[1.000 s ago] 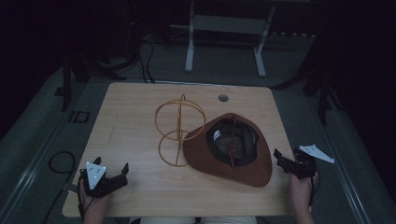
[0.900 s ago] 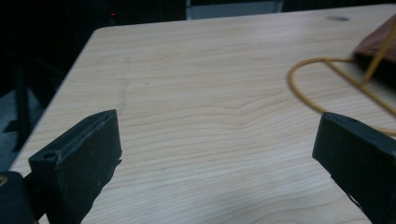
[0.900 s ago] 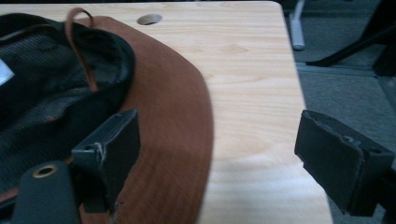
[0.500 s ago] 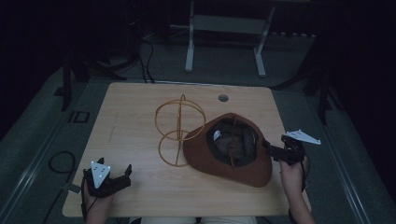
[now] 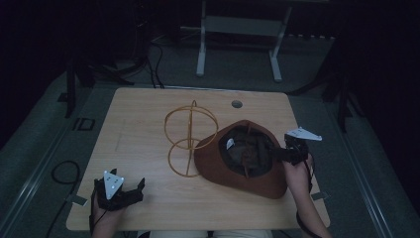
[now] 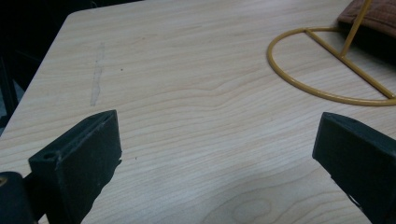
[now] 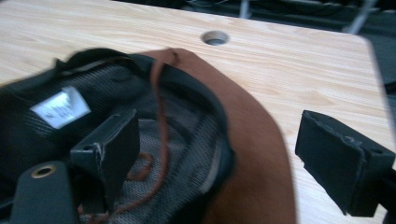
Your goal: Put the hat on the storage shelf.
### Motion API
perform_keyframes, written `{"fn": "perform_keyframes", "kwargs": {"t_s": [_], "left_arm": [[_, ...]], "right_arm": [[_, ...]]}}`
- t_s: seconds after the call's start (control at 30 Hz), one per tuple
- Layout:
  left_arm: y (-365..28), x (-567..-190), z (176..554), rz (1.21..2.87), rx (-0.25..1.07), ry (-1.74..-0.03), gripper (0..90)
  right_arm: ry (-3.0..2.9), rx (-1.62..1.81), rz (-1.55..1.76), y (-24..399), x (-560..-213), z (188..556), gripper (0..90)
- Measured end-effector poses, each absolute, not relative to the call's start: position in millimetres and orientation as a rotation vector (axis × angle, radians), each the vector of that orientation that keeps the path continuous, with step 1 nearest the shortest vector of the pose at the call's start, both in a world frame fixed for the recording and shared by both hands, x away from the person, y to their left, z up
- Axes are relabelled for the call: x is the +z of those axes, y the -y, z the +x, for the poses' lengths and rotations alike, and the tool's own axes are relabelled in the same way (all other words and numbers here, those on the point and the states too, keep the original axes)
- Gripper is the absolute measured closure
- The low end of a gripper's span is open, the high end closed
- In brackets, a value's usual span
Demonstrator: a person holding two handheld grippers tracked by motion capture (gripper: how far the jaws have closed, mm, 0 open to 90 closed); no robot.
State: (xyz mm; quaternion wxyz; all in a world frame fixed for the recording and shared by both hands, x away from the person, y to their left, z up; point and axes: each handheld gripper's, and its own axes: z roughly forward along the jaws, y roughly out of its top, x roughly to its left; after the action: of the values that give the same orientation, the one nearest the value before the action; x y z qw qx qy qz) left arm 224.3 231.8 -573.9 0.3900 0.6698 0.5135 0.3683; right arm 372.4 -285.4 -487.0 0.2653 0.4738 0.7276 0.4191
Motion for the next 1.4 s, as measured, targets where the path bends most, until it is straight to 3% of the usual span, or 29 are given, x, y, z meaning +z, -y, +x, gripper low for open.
{"fn": "perform_keyframes", "kwargs": {"t_s": [0.5,0.7,0.9,1.13,1.4], "left_arm": [[-233.1,-574.1,226.0,1.709,0.893,-1.303,2.0],[-232.4,-574.9,226.5,1.725,0.917,-1.293,2.0],[-232.6,-575.2,227.3,1.723,0.906,-1.297,2.0],[-233.8,-575.9,228.6,1.72,0.883,-1.312,2.0],[-233.6,-576.6,229.8,1.723,0.88,-1.33,2.0]], "right_arm": [[-2.05,0.952,1.328,257.1,-497.6,405.2,11.9],[-2.067,0.879,1.384,255.1,-505.4,416.3,15.7],[-2.113,0.828,1.405,254.9,-512.1,426.3,29.1],[-2.091,0.731,1.463,252.5,-521.5,433.3,29.1],[-2.09,0.68,1.458,249.3,-538.9,431.9,49.7]]}}
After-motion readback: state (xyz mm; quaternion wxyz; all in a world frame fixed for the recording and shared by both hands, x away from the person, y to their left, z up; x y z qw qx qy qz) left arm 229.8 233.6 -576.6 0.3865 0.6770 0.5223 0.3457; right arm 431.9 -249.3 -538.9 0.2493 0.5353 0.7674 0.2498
